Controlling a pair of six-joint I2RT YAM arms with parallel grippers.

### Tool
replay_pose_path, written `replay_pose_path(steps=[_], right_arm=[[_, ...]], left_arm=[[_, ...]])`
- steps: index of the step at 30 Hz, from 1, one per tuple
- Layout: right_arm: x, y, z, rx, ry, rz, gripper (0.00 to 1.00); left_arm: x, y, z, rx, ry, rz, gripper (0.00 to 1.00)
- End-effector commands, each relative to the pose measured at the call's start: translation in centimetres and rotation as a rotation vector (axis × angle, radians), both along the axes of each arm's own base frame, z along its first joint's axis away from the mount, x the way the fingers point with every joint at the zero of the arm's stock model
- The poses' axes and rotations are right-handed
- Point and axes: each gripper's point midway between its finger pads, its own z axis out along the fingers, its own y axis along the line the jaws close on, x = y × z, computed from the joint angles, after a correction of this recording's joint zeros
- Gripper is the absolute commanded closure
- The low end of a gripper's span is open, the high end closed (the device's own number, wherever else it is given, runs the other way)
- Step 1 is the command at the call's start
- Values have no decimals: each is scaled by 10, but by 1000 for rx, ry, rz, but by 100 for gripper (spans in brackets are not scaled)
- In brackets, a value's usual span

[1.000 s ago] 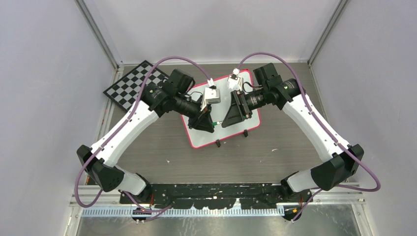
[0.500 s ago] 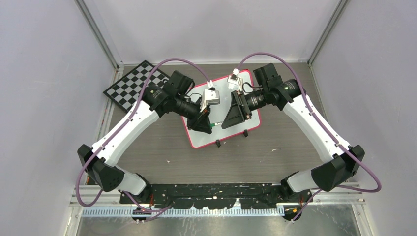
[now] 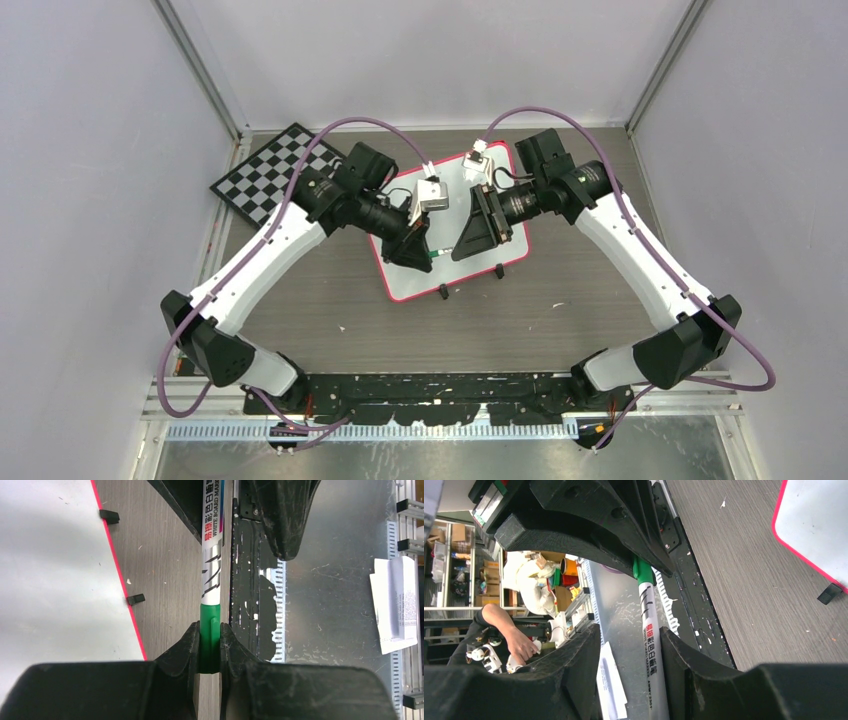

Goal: Write a sentence on the whiteboard
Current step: Open the pen cap from the whiteboard marker.

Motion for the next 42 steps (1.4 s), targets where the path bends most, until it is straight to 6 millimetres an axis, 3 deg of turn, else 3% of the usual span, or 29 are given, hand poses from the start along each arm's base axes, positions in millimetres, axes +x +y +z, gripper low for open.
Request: replay_pose_path(steps=[1, 19, 22, 25, 26, 27, 34, 42], right_arm=[[-11, 3, 19, 49, -42, 28, 51], [-9, 8, 15, 39, -45, 21, 65], [-8, 9, 15, 35, -48, 16, 75], [-7, 9, 13, 31, -53, 15, 91], [-7, 8, 12, 24, -54, 11, 98], [-6, 7, 11, 19, -58, 10, 100], [-3, -8, 8, -12, -88, -9, 100], [34, -60, 4, -32, -101, -157, 100]], left_arm=[[2, -6, 12, -35, -22, -20, 100], [5, -23, 21, -60, 0, 4, 100], [5, -25, 23, -65, 0, 1, 100], [4, -24, 19, -53, 4, 3, 100], [3, -22, 16, -46, 5, 1, 100], [2, -20, 14, -40, 6, 0, 100], [5, 5, 4, -23, 26, 26, 100], [16, 57, -19, 14, 20, 95, 100]])
